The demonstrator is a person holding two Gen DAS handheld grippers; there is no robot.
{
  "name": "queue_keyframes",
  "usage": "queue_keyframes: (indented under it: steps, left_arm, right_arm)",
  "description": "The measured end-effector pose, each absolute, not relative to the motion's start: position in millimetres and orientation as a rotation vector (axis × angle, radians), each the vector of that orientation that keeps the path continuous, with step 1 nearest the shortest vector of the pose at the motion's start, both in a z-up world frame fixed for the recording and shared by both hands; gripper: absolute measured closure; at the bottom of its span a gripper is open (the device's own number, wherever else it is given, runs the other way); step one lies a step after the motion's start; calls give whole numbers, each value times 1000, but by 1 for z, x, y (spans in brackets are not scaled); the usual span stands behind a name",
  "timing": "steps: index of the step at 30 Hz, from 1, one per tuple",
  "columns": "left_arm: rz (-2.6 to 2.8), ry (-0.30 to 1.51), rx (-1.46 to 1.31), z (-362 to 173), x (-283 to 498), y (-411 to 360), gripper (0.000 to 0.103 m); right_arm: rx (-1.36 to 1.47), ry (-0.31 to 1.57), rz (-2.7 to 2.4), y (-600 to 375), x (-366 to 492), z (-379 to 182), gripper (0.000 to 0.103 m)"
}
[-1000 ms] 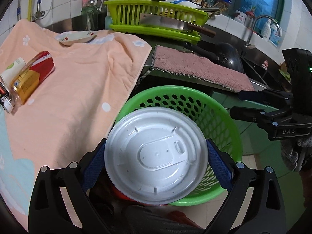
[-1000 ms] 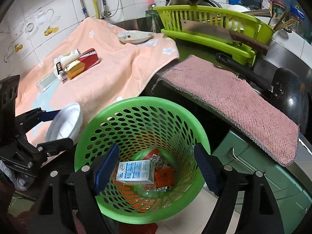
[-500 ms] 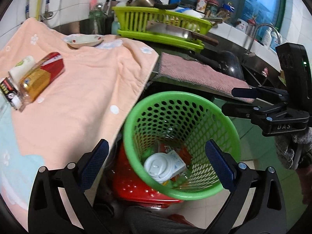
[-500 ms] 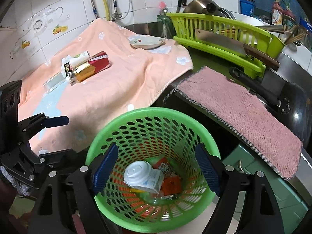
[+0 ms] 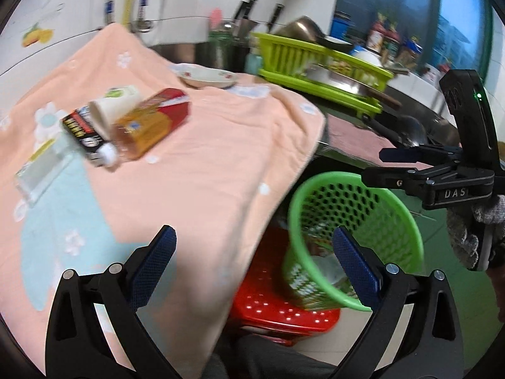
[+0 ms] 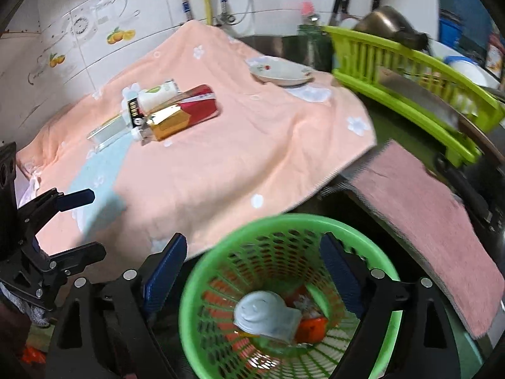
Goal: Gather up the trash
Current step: 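Move both tools back over the towel of trash, then grasp the red-labelled bottle with the right tool while the left tool grasps the paper cup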
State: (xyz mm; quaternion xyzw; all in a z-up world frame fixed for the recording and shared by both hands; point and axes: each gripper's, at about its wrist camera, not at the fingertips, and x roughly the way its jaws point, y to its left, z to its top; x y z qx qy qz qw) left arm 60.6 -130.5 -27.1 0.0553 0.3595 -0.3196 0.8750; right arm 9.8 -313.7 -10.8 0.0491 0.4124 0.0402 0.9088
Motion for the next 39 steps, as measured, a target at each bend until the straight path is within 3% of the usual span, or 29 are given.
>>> queue_keyframes:
  steps: [11, 21, 39]
  left_arm:
    - [-530, 717, 12, -9, 124, -70, 13]
    - [-437, 736, -72, -13, 183, -34, 13]
    - [-333, 755, -101, -24, 212, 33, 13]
  right_arm:
    - [100, 869, 120, -283, 65, 0, 18]
    - [65, 909, 140, -267, 106, -1, 18]
    - [200, 1010, 193, -203, 236, 26, 18]
